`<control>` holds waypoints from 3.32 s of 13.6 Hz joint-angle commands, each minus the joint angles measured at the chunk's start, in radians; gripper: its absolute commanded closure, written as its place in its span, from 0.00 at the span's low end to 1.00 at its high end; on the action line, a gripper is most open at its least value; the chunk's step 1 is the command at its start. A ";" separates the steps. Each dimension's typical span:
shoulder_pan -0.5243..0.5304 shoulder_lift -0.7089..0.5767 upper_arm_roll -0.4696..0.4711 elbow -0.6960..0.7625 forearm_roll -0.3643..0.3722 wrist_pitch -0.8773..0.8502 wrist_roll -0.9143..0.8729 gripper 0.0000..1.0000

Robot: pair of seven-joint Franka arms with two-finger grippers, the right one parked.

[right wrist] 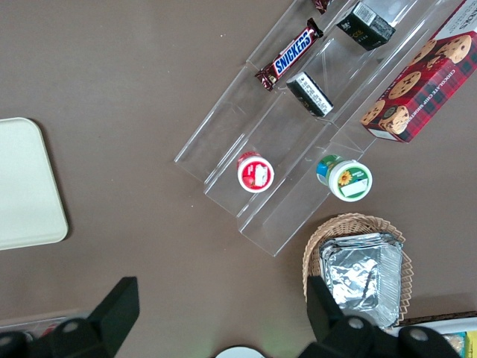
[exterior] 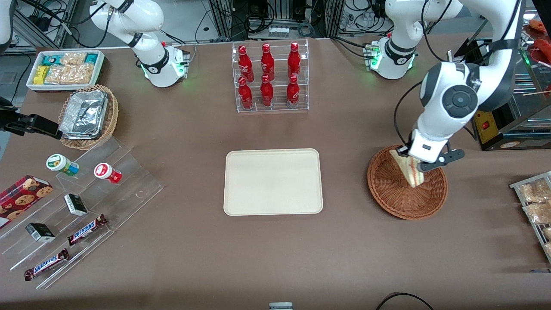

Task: Place sandwich from basket to tray
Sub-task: 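Lift the sandwich and carry it with the left gripper over the tray, then lower the sandwich onto the tray and open the left gripper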

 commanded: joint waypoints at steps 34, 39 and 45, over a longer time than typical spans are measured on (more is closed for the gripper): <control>-0.405 0.718 -0.116 0.701 0.078 -0.028 -0.184 0.00; -0.407 0.692 -0.116 0.773 0.078 -0.096 -0.186 0.00; -0.355 0.609 -0.098 0.845 0.065 -0.277 -0.140 0.00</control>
